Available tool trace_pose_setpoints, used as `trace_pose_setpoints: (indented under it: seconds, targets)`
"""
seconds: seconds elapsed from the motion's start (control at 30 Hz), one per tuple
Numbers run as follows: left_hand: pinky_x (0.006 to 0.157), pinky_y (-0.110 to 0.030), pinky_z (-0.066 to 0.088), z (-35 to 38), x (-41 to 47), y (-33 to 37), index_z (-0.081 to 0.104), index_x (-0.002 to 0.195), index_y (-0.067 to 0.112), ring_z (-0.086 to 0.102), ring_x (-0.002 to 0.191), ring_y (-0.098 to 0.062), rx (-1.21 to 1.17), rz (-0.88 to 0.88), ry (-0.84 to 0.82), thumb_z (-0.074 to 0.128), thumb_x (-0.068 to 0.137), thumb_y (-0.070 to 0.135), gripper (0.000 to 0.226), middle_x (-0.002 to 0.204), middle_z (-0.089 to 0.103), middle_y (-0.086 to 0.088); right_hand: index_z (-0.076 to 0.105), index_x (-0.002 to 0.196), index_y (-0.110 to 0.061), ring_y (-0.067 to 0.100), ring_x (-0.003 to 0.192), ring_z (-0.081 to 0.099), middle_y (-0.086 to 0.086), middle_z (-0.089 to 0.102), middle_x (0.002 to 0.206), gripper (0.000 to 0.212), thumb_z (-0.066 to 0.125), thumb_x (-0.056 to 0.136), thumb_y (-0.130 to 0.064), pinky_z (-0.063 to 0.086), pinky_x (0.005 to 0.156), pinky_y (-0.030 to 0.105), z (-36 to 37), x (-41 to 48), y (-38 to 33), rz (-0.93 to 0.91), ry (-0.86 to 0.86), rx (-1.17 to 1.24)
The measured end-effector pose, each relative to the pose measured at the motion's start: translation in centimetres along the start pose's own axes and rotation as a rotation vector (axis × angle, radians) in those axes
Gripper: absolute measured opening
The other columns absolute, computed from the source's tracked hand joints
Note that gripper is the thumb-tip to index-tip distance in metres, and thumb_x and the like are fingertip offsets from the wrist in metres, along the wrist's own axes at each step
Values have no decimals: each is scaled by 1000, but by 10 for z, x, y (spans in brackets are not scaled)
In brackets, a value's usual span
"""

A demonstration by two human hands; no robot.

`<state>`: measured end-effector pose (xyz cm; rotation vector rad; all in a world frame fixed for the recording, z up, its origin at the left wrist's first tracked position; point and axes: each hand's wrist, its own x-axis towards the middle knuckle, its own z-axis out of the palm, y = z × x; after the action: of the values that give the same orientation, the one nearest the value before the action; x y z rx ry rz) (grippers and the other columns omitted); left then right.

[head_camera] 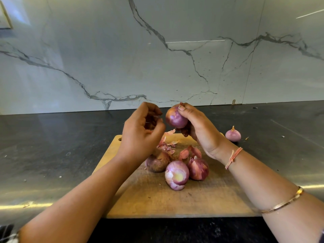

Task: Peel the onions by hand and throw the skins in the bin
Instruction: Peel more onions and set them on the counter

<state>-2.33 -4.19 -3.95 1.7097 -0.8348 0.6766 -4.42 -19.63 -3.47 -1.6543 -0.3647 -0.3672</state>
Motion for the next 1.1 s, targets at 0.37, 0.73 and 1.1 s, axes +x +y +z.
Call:
trace_pose_setpoints:
  seconds: [0.37,0.73,1.1]
  targets:
    - [67,-26,51,-3,-2,-6,39,122,30,60,71,-8,95,274,-350,55,89,37,37,82,59,14,63,82,-15,5,69,62,-5,67,72,40,34,101,-36,45,65,15,-3,0,1,-21,-7,49]
    - [63,-16,41,-4,-1,-4,36,115,24,49,74,-5,257,449,-353,49,88,38,33,85,60,5,55,57,-21,2,55,50,-10,57,53,47,36,96,-39,39,59,17,-1,-3,-2,-80,-1,-97]
    - [65,-13,42,-2,-1,-4,41,120,20,51,78,0,276,538,-326,50,89,28,33,91,51,20,53,43,-24,-1,48,43,-11,49,44,65,33,104,-25,33,56,18,-2,-3,-4,-27,22,-143]
